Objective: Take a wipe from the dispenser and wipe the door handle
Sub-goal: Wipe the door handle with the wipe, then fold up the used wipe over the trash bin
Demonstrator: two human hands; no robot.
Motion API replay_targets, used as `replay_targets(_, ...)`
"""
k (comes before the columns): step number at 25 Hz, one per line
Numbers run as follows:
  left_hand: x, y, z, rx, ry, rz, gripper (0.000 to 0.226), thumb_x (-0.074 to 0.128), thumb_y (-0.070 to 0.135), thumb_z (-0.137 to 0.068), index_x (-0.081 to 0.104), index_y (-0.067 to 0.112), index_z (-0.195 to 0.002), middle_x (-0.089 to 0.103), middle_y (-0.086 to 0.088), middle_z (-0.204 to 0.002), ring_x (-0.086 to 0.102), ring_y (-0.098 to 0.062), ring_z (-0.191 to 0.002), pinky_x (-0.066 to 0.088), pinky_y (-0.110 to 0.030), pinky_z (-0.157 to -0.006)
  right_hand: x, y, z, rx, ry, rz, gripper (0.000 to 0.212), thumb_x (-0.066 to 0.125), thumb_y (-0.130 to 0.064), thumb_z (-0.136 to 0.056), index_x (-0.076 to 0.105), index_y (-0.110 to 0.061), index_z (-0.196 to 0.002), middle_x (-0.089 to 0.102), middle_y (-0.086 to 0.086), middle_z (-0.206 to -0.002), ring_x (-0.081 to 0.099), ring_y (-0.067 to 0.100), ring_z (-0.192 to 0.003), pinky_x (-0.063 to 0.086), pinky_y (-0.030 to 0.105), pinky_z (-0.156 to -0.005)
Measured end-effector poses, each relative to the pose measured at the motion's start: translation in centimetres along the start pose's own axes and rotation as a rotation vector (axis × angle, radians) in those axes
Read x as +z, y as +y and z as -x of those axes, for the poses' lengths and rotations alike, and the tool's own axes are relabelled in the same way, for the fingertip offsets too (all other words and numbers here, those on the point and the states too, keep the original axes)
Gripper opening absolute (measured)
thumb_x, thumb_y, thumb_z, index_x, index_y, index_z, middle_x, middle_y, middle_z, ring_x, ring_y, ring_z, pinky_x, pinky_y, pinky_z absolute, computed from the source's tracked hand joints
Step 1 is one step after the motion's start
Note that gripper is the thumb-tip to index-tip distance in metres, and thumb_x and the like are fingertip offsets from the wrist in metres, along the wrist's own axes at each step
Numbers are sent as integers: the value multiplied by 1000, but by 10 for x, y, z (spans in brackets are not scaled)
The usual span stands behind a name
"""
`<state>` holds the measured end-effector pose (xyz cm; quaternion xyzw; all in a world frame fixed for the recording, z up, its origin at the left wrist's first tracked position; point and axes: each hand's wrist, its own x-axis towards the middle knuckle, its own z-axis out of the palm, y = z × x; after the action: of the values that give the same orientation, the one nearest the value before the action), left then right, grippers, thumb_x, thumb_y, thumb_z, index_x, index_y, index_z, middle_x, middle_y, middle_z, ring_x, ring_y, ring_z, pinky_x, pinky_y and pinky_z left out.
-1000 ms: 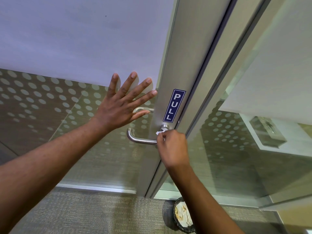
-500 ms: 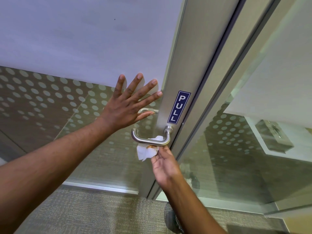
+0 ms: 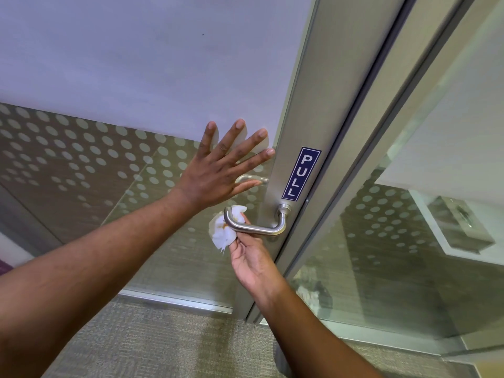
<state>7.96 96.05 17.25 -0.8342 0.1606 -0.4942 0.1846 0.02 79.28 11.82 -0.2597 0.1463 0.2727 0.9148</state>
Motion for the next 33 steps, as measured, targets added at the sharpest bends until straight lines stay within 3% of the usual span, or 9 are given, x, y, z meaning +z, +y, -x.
replay_targets(5, 4, -1, 0, 13, 0, -6, 80, 43, 75, -107, 17, 38, -173, -10, 0, -184, -18, -34, -168, -19, -62, -131, -23, -5, 17, 65, 29, 7, 20, 50, 7, -103, 68, 4, -111, 80, 15, -99, 81, 16, -81, 65, 23, -77)
replay_targets(10, -7, -1, -2, 27, -77, 26, 79, 41, 73, -109, 13, 37, -174, -17, 1, -183, -25, -32, -166, -22, -60, -129, -36, -19, 39, 55, 60, 31, 33, 49, 4, -104, 59, 5, -136, 70, 22, -130, 79, 19, -92, 63, 25, -84)
replay_targets(13, -29, 12, -1, -54, -144, 172, 74, 43, 64, -112, 20, 31, -174, -11, -4, -184, -20, -30, -167, -13, -62, -131, -42, -29, 56, 40, 39, 66, 42, 54, 2, -98, 58, 5, -139, 70, 23, -130, 79, 21, -96, 63, 27, -87)
replay_targets(16, -66, 45, 13, -263, -162, 563, 57, 51, 49, -112, 51, 20, -161, 30, -11, -178, 20, -28, -168, 23, -54, -134, -45, -48, 74, -5, -22, 82, 48, 61, -1, -91, 60, 2, -139, 72, 21, -128, 78, 23, -102, 61, 30, -94)
replay_targets(19, -98, 83, 21, -626, -251, 1068, 40, 57, 50, -105, 80, 21, -121, 77, 3, -126, 71, -13, -118, 61, -42, -98, -42, -75, 94, -71, -106, 103, 41, 56, -4, -99, 60, 1, -139, 67, 23, -136, 73, 24, -111, 58, 32, -101)
replay_targets(21, -111, 103, 16, -886, -440, 1501, 38, 58, 54, -102, 87, 30, -104, 85, 7, -104, 78, -8, -99, 64, -36, -88, -40, -92, 105, -129, -98, 134, 39, 55, -6, -99, 62, -2, -137, 66, 23, -137, 75, 22, -107, 63, 30, -91)
replay_targets(25, -112, 129, 14, -1049, -760, 2042, 23, 73, 31, -98, 87, 19, -111, 85, -8, -115, 80, -20, -107, 66, -32, -94, -43, -121, 117, -238, -41, 180, 37, 60, -8, -90, 73, -8, -125, 69, 22, -133, 77, 23, -100, 65, 32, -87)
replay_targets(28, -110, 148, 5, -1145, -781, 2059, 14, 88, 14, -84, 87, 19, -96, 85, -5, -98, 79, -14, -89, 64, -23, -76, -58, -137, 123, -363, 19, 358, 33, 62, -9, -94, 72, -12, -125, 73, 19, -130, 71, 26, -107, 55, 43, -102)
replay_targets(33, -111, 193, -26, -1488, -630, 2281, 13, 77, 9, -77, 83, 12, -88, 85, -16, -99, 83, -22, -86, 69, -32, -70, -87, -158, 137, -859, 207, 969, 26, 64, 8, -96, 80, -9, -107, 76, 13, -107, 74, 21, -98, 59, 33, -88)
